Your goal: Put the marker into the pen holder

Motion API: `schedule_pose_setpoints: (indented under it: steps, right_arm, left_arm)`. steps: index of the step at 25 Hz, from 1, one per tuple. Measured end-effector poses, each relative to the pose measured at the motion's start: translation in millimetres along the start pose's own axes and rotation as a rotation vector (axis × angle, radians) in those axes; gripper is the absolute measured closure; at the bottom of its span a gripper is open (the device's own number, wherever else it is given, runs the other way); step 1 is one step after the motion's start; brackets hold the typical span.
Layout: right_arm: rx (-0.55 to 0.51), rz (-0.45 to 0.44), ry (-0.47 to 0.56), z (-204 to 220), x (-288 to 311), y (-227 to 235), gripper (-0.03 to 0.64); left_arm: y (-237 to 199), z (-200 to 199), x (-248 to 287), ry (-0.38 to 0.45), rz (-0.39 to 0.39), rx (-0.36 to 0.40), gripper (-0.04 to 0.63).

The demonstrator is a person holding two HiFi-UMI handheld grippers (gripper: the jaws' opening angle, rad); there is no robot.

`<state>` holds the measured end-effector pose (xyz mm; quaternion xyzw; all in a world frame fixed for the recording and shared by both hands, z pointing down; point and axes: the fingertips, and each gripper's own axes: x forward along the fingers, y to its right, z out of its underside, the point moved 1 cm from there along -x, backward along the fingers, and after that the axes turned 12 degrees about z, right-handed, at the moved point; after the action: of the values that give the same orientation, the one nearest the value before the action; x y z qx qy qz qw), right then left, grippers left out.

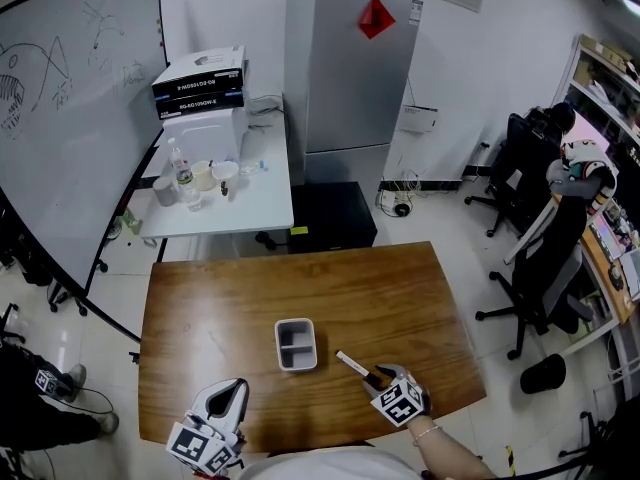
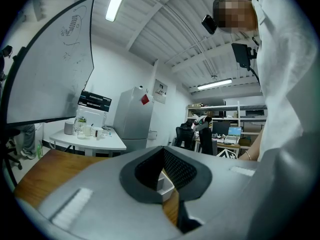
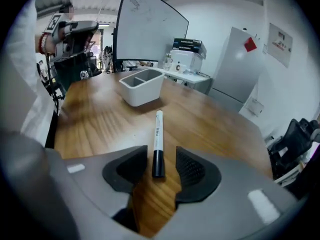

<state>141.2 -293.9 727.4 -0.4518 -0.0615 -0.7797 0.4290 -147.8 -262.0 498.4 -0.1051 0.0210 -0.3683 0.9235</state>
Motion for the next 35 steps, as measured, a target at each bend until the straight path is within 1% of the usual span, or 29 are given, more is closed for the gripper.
schedule_pose_setpoints:
  steps: [1,2,3,4,5,9,11,15,17,18,20,23,26,29,35]
  right_arm:
    - [0.006,-0.019,-0.011,1,2,-1,0.453]
    - [0.013,-0.032,-0.019,2,4,-3,0.472]
    - [0.023,-0.037,-0.023,3,4,-3,0.498]
    - [0.036,-0.039,-0.025,4,4,-3,0.541]
    - [0.048,-0.042,-0.023,4,3,-3,0.548]
    - [0.053,-0.045,-0.002,2,1,-3,0.552]
    - [0.082,-0.032,0.029,-6,-3,1,0.552]
    - [0.136,0.004,0.121,-33,-16,16,0.552]
    - [0.14,0.007,0.182,-53,-28,20,0.552]
    - [0.126,-0.001,0.212,-65,-35,18,0.552]
    - [0.06,-0.033,0.261,-88,-47,8,0.552]
    - [-0.083,-0.089,0.272,-110,-53,-15,0.552]
    - [-0.218,-0.142,0.244,-124,-49,-39,0.552]
    - [-0.325,-0.163,0.194,-129,-37,-53,0.552]
    - [-0.416,-0.141,0.084,-127,-18,-58,0.551]
  left_arm:
    - [0,0,1,0.001,0.0,0.0,0.594]
    - [0,-1,2,0.003,0.0,0.001,0.594]
    - [0,-3,3,0.004,0.001,0.003,0.594]
    - [1,-4,4,0.005,0.002,0.005,0.594]
    - [1,-6,5,0.005,0.003,0.008,0.594]
    - [0,-6,7,0.006,0.002,0.01,0.594]
    - [-1,-5,5,0.004,0.0,0.009,0.594]
    - [-1,-4,3,0.005,-0.009,0.007,0.594]
    - [0,-5,2,0.008,-0.012,0.007,0.594]
    - [0,-5,2,0.01,-0.013,0.007,0.594]
    - [2,-6,1,0.014,-0.013,0.007,0.594]
    - [4,-5,-2,0.017,-0.015,0.007,0.594]
    - [5,-4,-11,0.024,-0.029,0.005,0.594]
    - [2,-7,-26,0.038,-0.063,0.006,0.594]
    - [-6,-15,-58,0.062,-0.141,0.007,0.594]
